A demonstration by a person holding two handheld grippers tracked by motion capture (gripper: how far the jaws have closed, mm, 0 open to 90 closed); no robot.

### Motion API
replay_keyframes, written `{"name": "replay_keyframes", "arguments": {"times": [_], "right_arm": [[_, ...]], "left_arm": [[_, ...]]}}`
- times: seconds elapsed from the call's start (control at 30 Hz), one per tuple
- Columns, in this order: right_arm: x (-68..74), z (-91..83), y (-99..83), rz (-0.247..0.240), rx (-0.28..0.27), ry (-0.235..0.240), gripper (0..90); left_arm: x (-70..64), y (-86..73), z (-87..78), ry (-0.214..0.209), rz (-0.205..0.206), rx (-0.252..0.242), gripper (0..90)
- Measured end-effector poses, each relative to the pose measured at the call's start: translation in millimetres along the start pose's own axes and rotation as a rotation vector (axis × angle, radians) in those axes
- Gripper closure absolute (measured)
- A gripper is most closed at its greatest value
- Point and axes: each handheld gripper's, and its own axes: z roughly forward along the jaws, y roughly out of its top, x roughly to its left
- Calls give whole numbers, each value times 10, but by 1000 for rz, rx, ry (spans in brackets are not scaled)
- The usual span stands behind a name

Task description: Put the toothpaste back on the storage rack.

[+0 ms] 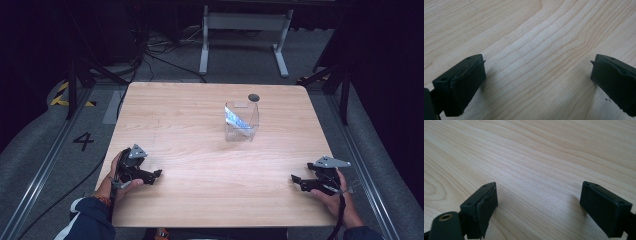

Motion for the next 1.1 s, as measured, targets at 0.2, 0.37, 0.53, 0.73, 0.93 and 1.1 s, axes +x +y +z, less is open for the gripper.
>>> {"name": "replay_keyframes", "arguments": {"times": [0.2,0.37,0.53,0.73,0.93,1.1], "right_arm": [[-4,7,6,1,0,5,148],[-9,20,18,-1,1,1,146],[-9,20,18,0,1,0,147],[-15,18,15,-8,0,3,150],[-15,17,14,-8,0,3,151],[-15,17,14,-7,0,3,151]], "left_arm": [[2,2,7,-1,1,-6,2],[12,13,7,-2,15,0,1],[11,18,17,1,13,-5,1],[3,20,24,-1,-1,-5,2],[3,20,23,-1,0,-4,2],[3,20,23,-1,-1,-4,2]]}}
